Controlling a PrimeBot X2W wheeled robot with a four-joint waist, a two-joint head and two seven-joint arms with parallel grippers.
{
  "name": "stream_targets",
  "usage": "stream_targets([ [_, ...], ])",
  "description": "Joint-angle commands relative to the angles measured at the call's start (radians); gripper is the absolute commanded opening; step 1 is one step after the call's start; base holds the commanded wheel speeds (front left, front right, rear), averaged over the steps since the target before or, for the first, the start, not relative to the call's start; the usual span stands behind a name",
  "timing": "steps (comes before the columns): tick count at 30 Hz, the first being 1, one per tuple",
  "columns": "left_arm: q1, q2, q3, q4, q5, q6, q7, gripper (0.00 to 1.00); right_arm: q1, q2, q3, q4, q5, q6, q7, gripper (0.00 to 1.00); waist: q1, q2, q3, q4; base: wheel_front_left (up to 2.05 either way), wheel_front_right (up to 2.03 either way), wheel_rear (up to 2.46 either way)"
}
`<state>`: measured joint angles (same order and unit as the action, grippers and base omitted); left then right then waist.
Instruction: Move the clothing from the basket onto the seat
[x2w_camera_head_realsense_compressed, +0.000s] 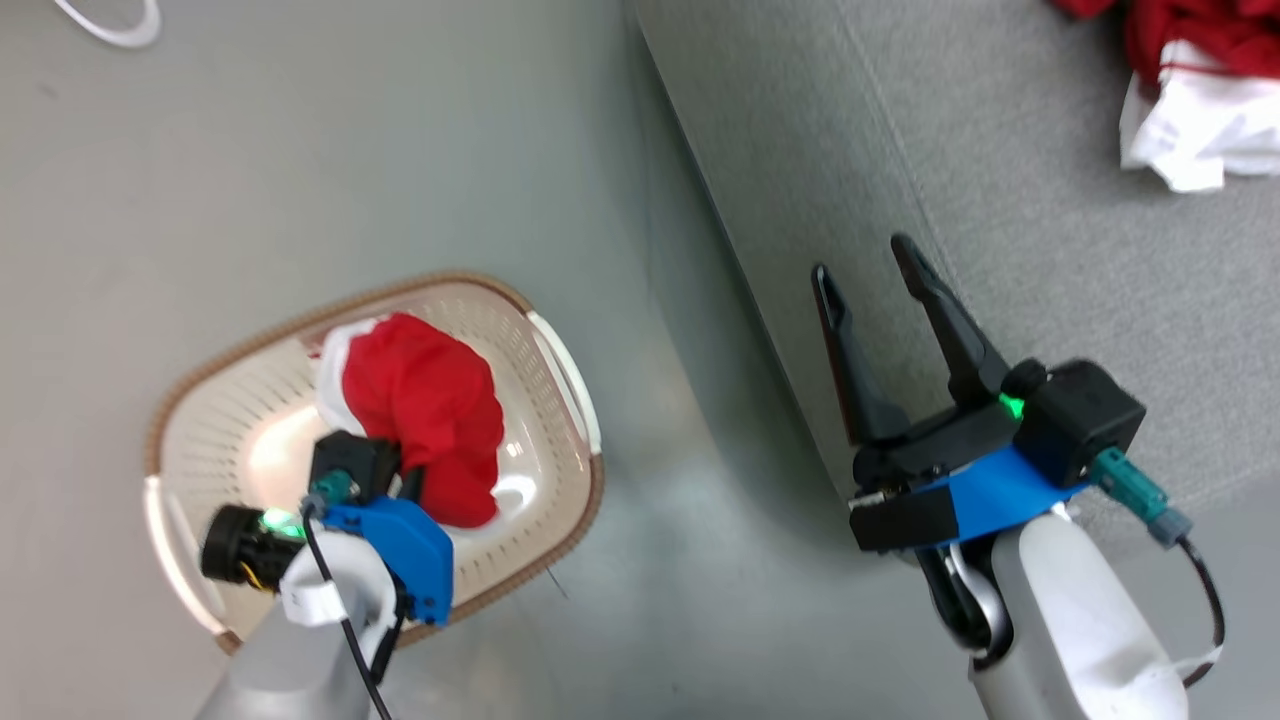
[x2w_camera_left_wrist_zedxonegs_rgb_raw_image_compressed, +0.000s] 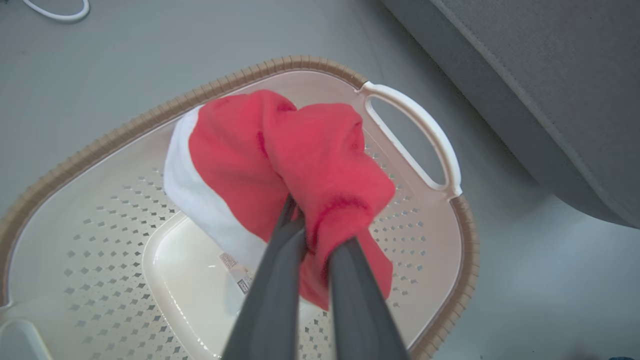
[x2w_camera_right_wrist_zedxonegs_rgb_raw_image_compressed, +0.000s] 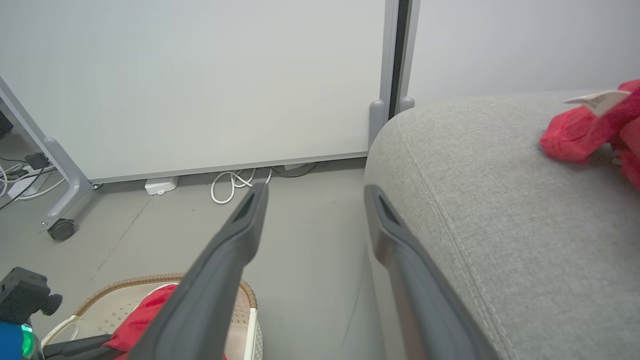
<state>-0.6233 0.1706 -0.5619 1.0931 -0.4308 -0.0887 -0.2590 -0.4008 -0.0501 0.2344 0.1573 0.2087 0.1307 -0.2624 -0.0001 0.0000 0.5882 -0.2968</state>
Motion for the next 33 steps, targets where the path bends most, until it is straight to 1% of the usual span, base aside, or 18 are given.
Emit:
stream_targets([
  [1, 0.031, -0.012, -0.003, -0.003, -0.003, -0.006, -0.007, 0.00, 0.034, -0.001, -0.006, 0.013, -0.012, 0.000, -0.004, 1.00, 0.0001, 0.0000, -0.136, 0.067, 0.00, 0.00, 0.00],
  [6, 0.107, -0.033, 0.010, -0.066, -0.003, -0.016, -0.007, 0.00, 0.094, -0.001, -0.015, 0.043, -0.028, 0.000, -0.004, 1.00, 0.0001, 0.0000, -0.268, 0.117, 0.00, 0.00, 0.00],
  [11, 0.182, -0.043, 0.034, -0.128, -0.007, -0.025, -0.008, 0.00, 0.147, -0.001, -0.016, 0.068, -0.043, 0.000, 0.000, 1.00, 0.0001, 0.0000, -0.382, 0.159, 0.00, 0.00, 0.00],
  [17, 0.228, -0.057, 0.048, -0.197, 0.010, -0.035, -0.008, 0.00, 0.199, -0.001, -0.029, 0.070, -0.051, 0.000, 0.027, 1.00, 0.0001, 0.0000, -0.484, 0.200, 0.00, 0.00, 0.00],
  [24, 0.221, -0.066, 0.047, -0.272, 0.028, -0.043, -0.008, 0.00, 0.259, -0.001, -0.036, 0.055, -0.041, 0.000, 0.052, 1.00, 0.0001, 0.0000, -0.553, 0.238, 0.00, 0.00, 0.00],
  [27, 0.205, -0.072, 0.032, -0.300, 0.035, -0.044, -0.008, 0.00, 0.277, -0.001, -0.036, 0.051, -0.038, 0.000, 0.059, 1.00, 0.0001, 0.0000, -0.574, 0.249, 0.00, 0.00, 0.00],
  [30, 0.174, -0.078, -0.008, -0.338, 0.026, -0.044, -0.008, 0.00, 0.290, -0.001, -0.036, 0.048, -0.037, 0.000, 0.068, 1.00, 0.0001, 0.0000, -0.587, 0.263, 0.00, 0.00, 0.00],
  [33, 0.140, -0.084, -0.049, -0.346, 0.003, -0.045, -0.008, 0.00, 0.296, -0.001, -0.037, 0.050, -0.039, 0.000, 0.071, 1.00, 0.0001, 0.0000, -0.593, 0.275, 0.00, 0.00, 0.00],
])
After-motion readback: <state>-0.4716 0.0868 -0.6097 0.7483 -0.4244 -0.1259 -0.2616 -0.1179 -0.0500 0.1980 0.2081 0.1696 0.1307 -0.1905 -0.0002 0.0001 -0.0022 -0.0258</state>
